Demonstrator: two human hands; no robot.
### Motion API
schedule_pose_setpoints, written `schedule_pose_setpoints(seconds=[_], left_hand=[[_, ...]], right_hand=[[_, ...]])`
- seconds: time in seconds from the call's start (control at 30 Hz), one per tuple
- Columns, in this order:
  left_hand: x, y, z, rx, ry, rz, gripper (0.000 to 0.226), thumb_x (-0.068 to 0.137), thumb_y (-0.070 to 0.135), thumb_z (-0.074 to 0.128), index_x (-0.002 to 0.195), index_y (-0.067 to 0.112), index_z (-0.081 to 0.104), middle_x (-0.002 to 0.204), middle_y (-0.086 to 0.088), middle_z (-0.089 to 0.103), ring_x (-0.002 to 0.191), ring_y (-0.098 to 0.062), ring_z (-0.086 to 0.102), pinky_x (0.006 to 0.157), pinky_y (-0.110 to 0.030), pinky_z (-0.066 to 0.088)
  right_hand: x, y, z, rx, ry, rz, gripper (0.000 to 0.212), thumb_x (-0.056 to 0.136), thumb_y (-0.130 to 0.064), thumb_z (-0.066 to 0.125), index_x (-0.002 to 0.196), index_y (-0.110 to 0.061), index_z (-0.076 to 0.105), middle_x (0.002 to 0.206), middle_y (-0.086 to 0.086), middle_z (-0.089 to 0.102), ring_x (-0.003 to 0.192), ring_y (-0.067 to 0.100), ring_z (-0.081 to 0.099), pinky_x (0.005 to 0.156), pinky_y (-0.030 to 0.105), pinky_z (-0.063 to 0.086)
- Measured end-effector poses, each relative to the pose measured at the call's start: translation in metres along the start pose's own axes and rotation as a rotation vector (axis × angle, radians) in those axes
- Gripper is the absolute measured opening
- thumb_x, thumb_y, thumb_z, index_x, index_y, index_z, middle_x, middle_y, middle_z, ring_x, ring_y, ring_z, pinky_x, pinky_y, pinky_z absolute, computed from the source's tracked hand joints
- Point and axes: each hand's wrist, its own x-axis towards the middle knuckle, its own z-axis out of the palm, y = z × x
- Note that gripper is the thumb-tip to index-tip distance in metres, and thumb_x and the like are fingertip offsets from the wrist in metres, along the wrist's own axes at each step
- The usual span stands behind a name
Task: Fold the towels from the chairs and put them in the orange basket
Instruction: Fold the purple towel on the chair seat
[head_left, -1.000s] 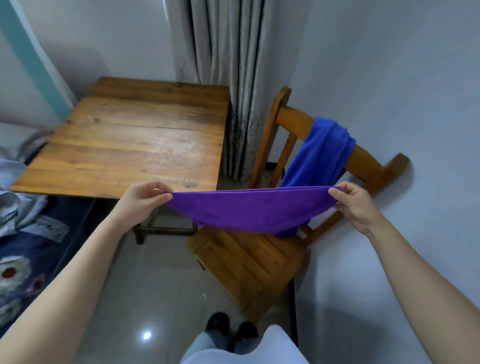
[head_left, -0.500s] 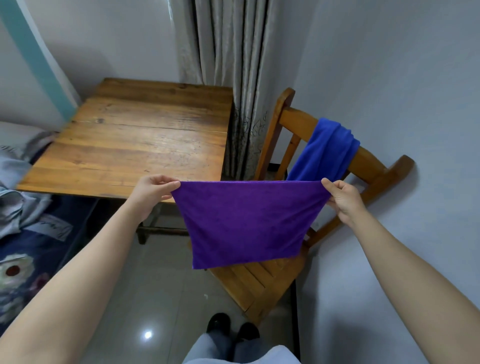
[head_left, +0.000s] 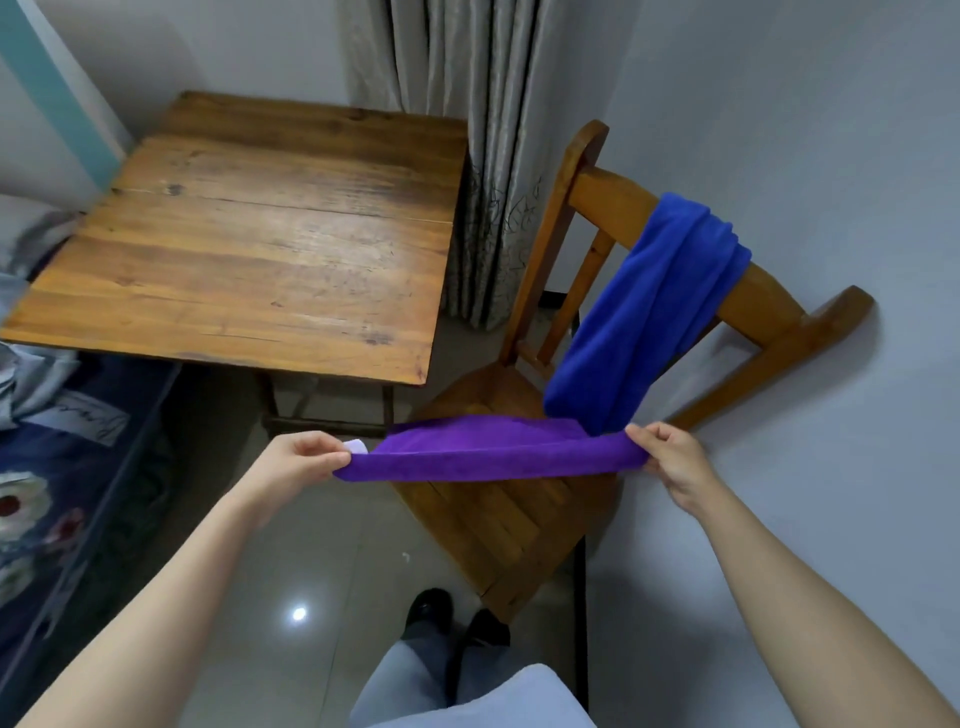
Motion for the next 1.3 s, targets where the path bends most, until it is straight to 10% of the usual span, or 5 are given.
schedule_pose_setpoints(seconds=[0.57, 0.97, 1.17, 1.3], left_hand=[[0.052, -0.141, 0.085, 0.115, 0.053, -0.228, 0.020, 0.079, -0.008, 0.065, 0.066, 0.007, 0.064, 0.050, 0.010, 0.062, 0.048, 0.005, 0.056, 0.051, -0.004, 0.040], [0.135, -0.136, 0.114, 0.082, 0.204, -0.180, 0.005, 0.082, 0.002, 0.066, 0.087, 0.002, 0.067, 0.074, -0.003, 0.065, 0.074, -0.019, 0.059, 0.054, -0.005, 0.045], [0.158, -0.153, 0.137, 0.391, 0.176, -0.278, 0.043, 0.087, 0.023, 0.063, 0.126, 0.008, 0.054, 0.126, -0.013, 0.056, 0.116, -0.030, 0.051, 0.096, -0.039, 0.044], [0.146, -0.170, 0.165, 0.824, -0.052, -0.237, 0.053, 0.090, 0.034, 0.054, 0.139, 0.019, 0.039, 0.147, -0.011, 0.034, 0.132, -0.030, 0.031, 0.102, -0.040, 0.034]], right_hand=[[0.048, 0.166, 0.030, -0.208, 0.136, 0.259, 0.021, 0.088, -0.020, 0.061, 0.072, -0.007, 0.056, 0.076, 0.011, 0.058, 0.080, 0.024, 0.057, 0.068, 0.031, 0.044], [0.127, 0.177, 0.054, -0.255, 0.250, 0.196, 0.021, 0.089, -0.027, 0.058, 0.084, -0.007, 0.053, 0.086, 0.013, 0.058, 0.085, 0.031, 0.056, 0.058, 0.028, 0.040], [0.144, 0.191, 0.073, -0.432, 0.273, 0.208, 0.050, 0.092, -0.033, 0.054, 0.133, -0.006, 0.044, 0.132, 0.015, 0.050, 0.120, 0.031, 0.048, 0.095, 0.042, 0.043], [0.131, 0.203, 0.096, -0.791, 0.123, 0.008, 0.042, 0.092, -0.026, 0.054, 0.131, -0.013, 0.049, 0.134, 0.009, 0.047, 0.123, 0.026, 0.043, 0.099, 0.036, 0.040]])
